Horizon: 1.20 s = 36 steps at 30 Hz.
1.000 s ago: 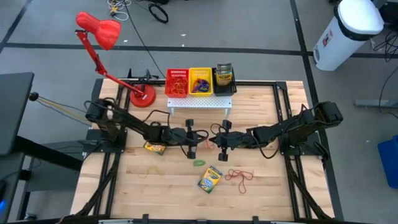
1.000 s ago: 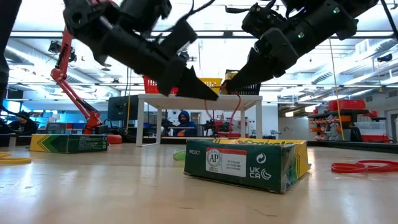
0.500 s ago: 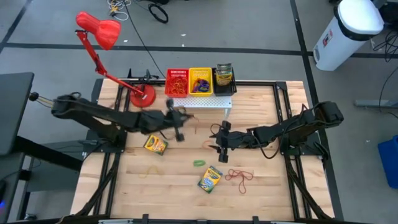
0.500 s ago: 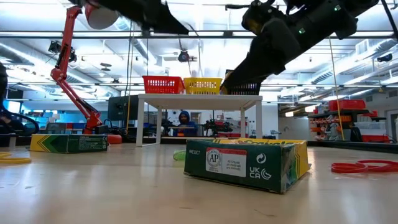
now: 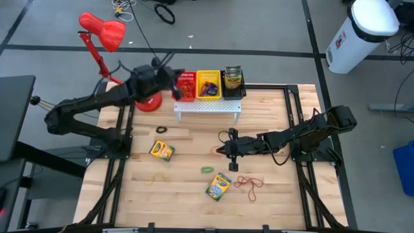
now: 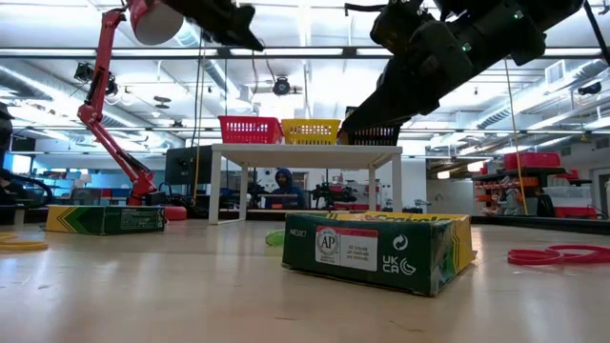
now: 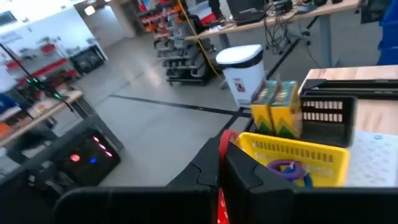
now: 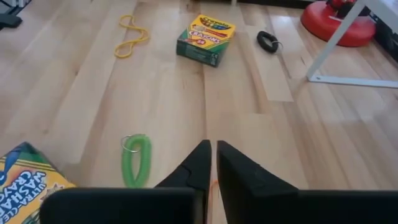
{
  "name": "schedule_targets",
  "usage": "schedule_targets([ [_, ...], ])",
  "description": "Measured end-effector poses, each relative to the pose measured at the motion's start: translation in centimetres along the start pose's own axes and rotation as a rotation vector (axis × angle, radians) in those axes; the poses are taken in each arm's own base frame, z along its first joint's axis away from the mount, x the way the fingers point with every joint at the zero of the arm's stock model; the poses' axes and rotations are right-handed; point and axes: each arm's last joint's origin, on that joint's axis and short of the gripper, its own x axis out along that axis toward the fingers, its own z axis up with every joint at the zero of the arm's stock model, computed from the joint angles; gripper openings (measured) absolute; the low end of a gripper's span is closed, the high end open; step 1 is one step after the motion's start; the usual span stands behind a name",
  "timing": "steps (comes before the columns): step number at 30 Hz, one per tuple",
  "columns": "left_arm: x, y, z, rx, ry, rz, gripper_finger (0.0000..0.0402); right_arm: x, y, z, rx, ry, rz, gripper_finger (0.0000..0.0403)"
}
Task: Pick & Place Office Desk Supplies
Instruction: Put the red rubber band into the red bin on the shelf, then put the yellow crayon box into the black bin on the shelf
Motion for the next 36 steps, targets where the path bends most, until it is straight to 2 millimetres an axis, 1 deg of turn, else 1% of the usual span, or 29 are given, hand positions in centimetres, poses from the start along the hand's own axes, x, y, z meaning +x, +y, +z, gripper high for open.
schedule_targets([
  [2,0.9,1.2,-0.8,-0.042,0.026,-0.017,0.0006,0.0,0.0,0.0,-0.001,0.0,0.0,0.0037],
  [5,2.3,2.3,-2.2,-0.099,0.068,-0.073,0.0006,0.0,0.0,0.0,-0.001,0.0,0.001,0.0024],
  [7,3.4,2.5,-3.2,-0.13,0.111,-0.107,0.0006,0.0,0.0,0.0,-0.004,0.0,0.001,0.001],
  [9,4.3,2.5,-4.2,-0.136,0.156,-0.118,0.0006,0.0,0.0,0.0,-0.008,0.0,0.001,0.0005],
  [13,5.8,2.5,-5.6,-0.146,0.219,-0.107,0.0007,0.0,0.0,0.0,-0.008,0.001,0.001,0.0018],
  [16,6.4,2.4,-6.2,-0.171,0.253,-0.076,0.0013,0.0,0.0,0.0,-0.008,0.001,0.001,0.0017],
  [21,6.5,2.2,-6.4,-0.178,0.275,-0.057,0.0044,0.0,0.0,0.0,-0.011,0.002,0.001,0.0005],
  [26,6.4,2.2,-6.6,-0.149,0.294,-0.064,0.0096,0.0,0.0,0.0,-0.012,0.002,0.0,0.0017],
  [31,6.3,2.1,-6.7,-0.124,0.312,-0.078,0.0146,0.0,-0.2,0.0,-0.012,0.0,-0.057,0.001],
  [33,6.0,1.9,-6.6,-0.106,0.315,-0.106,0.0155,0.0,-0.2,0.0,-0.012,-0.001,-0.062,0.0006],
  [36,5.3,1.4,-6.1,-0.088,0.307,-0.136,0.0152,0.0,-0.2,0.0,-0.012,-0.001,-0.062,0.0007],
])
